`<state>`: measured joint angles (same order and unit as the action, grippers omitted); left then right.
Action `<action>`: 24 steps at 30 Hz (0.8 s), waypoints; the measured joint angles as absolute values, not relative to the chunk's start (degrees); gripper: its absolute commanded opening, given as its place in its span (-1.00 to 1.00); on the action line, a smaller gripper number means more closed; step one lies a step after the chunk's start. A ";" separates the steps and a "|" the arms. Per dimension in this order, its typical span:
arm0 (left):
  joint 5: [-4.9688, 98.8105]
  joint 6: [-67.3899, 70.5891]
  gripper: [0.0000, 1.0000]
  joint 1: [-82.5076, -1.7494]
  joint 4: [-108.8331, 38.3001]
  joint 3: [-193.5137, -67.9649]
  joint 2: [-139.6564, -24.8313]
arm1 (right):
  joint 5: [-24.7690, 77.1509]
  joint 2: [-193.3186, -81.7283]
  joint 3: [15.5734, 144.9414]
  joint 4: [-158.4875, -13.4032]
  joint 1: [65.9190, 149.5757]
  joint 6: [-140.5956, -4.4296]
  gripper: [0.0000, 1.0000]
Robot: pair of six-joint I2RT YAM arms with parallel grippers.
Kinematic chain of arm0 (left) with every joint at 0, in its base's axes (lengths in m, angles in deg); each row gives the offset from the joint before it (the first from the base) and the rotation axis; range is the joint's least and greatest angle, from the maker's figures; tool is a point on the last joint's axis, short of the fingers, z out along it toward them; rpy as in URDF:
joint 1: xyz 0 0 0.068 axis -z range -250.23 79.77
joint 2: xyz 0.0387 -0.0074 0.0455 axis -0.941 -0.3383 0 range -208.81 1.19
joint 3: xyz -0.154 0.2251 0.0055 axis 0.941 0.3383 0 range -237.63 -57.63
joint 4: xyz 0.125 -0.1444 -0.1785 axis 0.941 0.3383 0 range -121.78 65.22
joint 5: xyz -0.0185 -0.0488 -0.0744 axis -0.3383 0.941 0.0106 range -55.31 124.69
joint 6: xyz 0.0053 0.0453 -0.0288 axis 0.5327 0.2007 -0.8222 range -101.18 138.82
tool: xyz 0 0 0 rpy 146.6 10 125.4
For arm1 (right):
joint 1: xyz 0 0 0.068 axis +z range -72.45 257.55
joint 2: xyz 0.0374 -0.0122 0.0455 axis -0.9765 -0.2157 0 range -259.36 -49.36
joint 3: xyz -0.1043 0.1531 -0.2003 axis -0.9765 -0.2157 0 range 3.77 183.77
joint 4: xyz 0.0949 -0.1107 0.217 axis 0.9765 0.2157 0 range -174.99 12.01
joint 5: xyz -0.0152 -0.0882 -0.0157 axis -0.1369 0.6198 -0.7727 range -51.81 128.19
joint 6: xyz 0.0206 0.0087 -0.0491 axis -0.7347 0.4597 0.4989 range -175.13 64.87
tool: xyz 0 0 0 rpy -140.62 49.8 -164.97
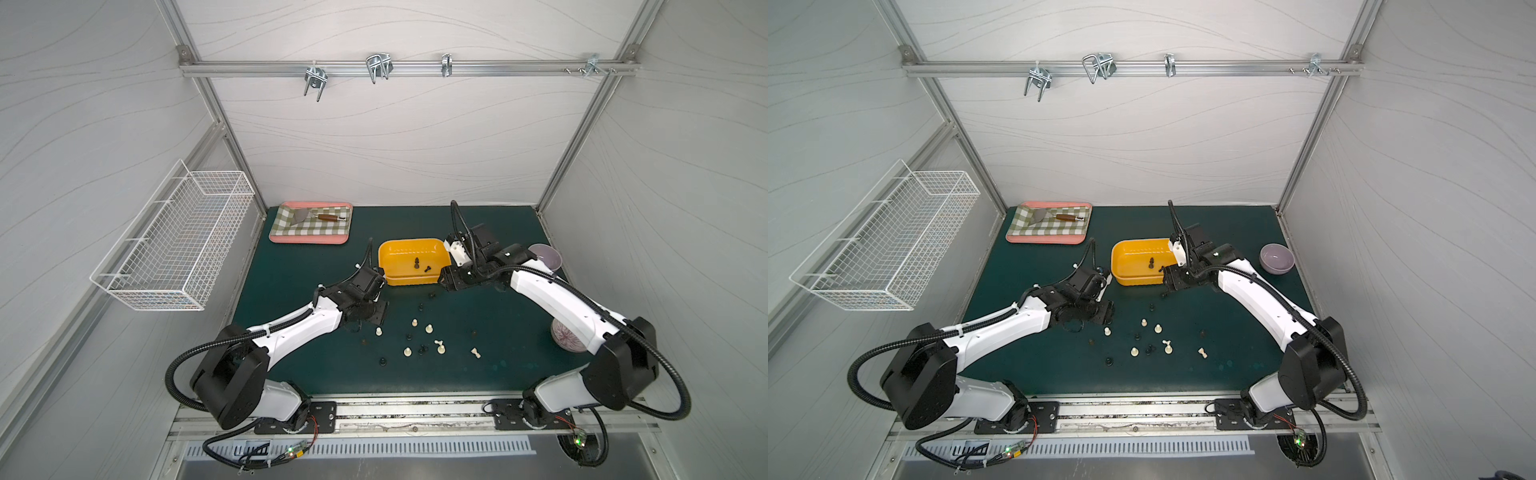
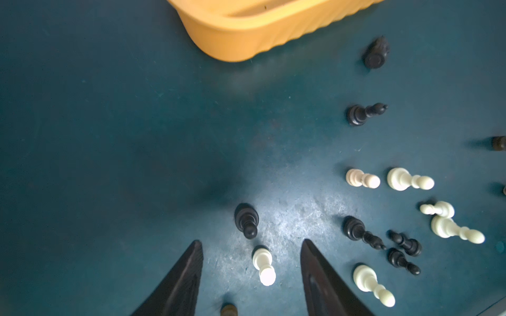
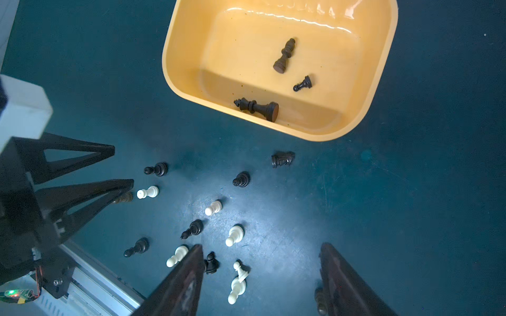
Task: Put the chess pieces into the storage box
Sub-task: Place the chess piece in the storage box, then pick up the chess piece at the center of the board.
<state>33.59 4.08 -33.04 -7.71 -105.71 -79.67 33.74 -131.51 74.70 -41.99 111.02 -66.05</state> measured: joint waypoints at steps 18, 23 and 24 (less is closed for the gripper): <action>33.19 4.43 -0.51 -32.01 -7.64 -106.04 -88.55 | 36.47 -126.55 68.98 -42.01 112.94 -70.13 0.38; 32.30 4.19 -0.56 -31.27 -7.77 -106.17 -88.99 | 36.93 -125.37 68.76 -42.01 112.96 -70.31 0.38; 32.12 4.16 -0.56 -31.11 -7.77 -106.17 -89.01 | 37.02 -125.32 68.63 -42.01 112.96 -70.33 0.38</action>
